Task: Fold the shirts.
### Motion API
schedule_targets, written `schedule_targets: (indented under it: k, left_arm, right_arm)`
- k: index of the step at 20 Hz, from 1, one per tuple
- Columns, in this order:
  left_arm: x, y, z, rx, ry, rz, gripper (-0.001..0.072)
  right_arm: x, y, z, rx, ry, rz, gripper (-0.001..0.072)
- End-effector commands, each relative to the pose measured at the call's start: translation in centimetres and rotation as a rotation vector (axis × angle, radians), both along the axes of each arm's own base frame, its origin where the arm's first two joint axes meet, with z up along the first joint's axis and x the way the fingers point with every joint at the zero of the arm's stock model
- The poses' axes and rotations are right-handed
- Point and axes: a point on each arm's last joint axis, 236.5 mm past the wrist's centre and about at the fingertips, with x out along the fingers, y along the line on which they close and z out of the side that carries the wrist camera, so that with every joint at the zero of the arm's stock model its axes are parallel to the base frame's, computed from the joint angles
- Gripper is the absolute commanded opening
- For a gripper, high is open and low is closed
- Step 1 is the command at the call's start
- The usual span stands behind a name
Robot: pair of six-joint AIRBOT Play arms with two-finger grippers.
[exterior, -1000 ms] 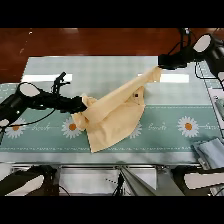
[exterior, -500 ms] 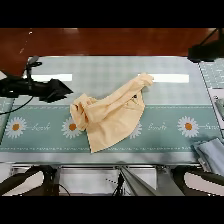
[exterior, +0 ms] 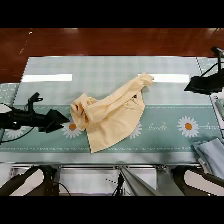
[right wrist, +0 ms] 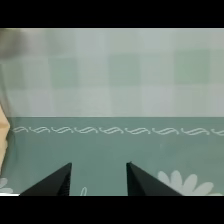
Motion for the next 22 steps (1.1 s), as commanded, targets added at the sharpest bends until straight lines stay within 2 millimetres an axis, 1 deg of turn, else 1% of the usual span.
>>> schedule_targets:
  k: [1, 3, 6, 8, 9, 10, 11, 12, 13, 14, 15, 16, 17, 18, 19, 20, 22]
  left_arm:
    - [-1.1, -1.5, -3.1, -0.001, 0.04, 0.006, 0.0564]
    - [0.0, -2.2, -4.6, 0.021, 0.031, 0.023, 0.0564]
    - [1.9, -4.4, -6.1, -0.018, 0.02, 0.068, 0.0564]
    - [2.5, -5.7, -6.9, -0.056, 0.024, 0.088, 0.0553]
    - [2.6, -5.9, -7.4, -0.066, 0.034, 0.092, 0.0383]
    - [2.5, -6.0, -7.7, -0.072, 0.038, 0.08, 0.0133]
    - [2.4, -6.1, -7.7, -0.074, 0.023, 0.054, 0.0022]
    - [2.2, -6.1, -7.5, -0.081, 0.013, 0.035, 0.0022]
    - [2.1, -6.2, -7.3, -0.091, 0.016, 0.029, 0.0022]
    - [1.9, -6.3, -7.0, -0.104, 0.012, 0.017, 0.0022]
    - [1.8, -6.3, -6.9, -0.109, 0.007, 0.008, 0.0022]
    - [1.7, -6.3, -6.8, -0.118, 0.005, 0.0, 0.0022]
    - [1.6, -6.3, -6.6, -0.125, 0.008, -0.003, 0.0022]
    - [1.5, -6.5, -6.5, -0.133, 0.012, -0.009, 0.0022]
    - [1.3, -6.6, -6.4, -0.138, 0.004, -0.024, 0.0022]
    - [1.1, -6.7, -6.2, -0.147, 0.003, -0.036, 0.0022]
    - [0.8, -7.0, -5.9, -0.161, -0.003, -0.057, 0.0022]
  right_arm:
    - [0.3, 1.8, -1.0, 0.092, -0.019, -0.02, 0.0428]
    - [0.5, 2.0, -0.9, 0.101, -0.027, -0.022, 0.0429]
    - [0.0, 2.5, -0.9, 0.119, -0.01, 0.001, 0.0431]
    - [-0.3, 3.2, -0.7, 0.145, -0.002, 0.016, 0.0431]
    - [-0.3, 3.4, -0.4, 0.153, -0.008, 0.017, 0.0431]
    - [-0.3, 3.5, -0.1, 0.155, -0.015, 0.016, 0.0431]
    - [-0.4, 3.4, 0.1, 0.149, -0.018, 0.019, 0.0431]
    - [-0.7, 3.4, 0.2, 0.145, -0.016, 0.026, 0.0431]
    - [-1.4, 3.5, -0.2, 0.145, 0.006, 0.032, 0.0431]
    - [-2.6, 4.0, -1.0, 0.159, 0.044, 0.042, 0.0432]
    - [-4.2, 5.0, -2.4, 0.199, 0.094, 0.047, 0.0472]
    - [-5.7, 6.6, -3.7, 0.267, 0.135, 0.045, 0.0538]
    - [-7.1, 8.7, -4.7, 0.364, 0.164, 0.049, 0.0555]
    - [-7.9, 10.6, -5.5, 0.458, 0.176, 0.041, 0.0577]
    - [-8.4, 12.0, -6.1, 0.528, 0.182, 0.017, 0.0578]
    - [-8.7, 12.8, -6.8, 0.574, 0.186, -0.016, 0.0578]
    - [-9.7, 13.8, -8.3, 0.582, 0.209, -0.033, 0.0572]
